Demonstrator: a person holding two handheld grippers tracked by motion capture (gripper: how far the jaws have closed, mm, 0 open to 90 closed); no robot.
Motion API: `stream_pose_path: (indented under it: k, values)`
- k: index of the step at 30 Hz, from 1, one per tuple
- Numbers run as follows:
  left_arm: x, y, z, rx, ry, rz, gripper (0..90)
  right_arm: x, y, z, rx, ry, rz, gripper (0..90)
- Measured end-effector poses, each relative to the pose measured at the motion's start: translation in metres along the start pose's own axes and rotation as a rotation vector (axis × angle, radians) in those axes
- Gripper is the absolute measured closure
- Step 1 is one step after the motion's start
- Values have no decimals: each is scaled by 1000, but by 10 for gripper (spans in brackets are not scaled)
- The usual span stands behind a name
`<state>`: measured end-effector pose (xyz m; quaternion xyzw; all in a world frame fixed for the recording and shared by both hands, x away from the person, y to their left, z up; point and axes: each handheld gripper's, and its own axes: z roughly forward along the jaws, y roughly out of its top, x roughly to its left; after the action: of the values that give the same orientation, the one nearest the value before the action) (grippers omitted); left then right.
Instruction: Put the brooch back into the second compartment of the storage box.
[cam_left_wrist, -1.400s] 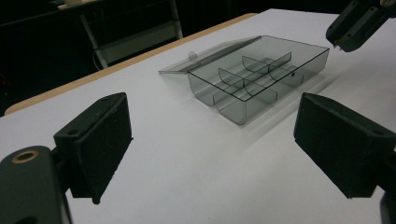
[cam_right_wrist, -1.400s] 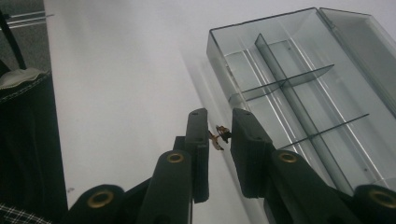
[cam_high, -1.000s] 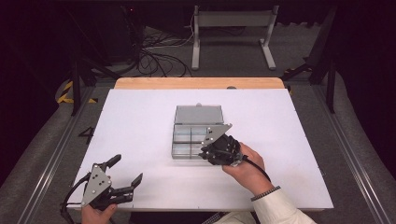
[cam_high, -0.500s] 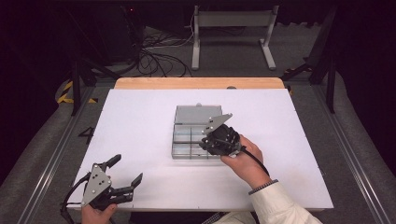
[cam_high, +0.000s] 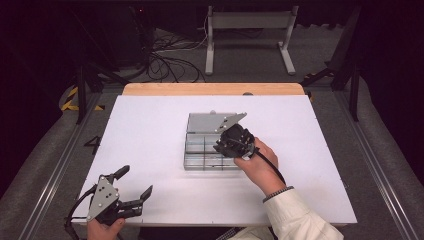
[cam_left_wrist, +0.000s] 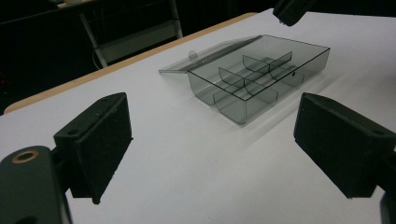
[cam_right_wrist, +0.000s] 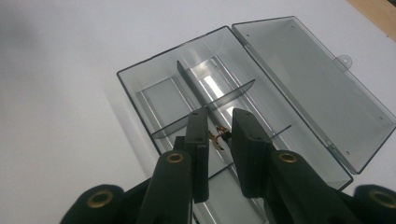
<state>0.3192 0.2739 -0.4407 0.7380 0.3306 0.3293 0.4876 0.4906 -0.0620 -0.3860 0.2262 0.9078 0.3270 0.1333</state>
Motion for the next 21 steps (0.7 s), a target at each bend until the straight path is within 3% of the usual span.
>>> stream_pose_path:
  k: [21]
  values:
    - [1, 0, 0, 5, 2, 2, 119, -23, 4, 30, 44, -42, 70, 772]
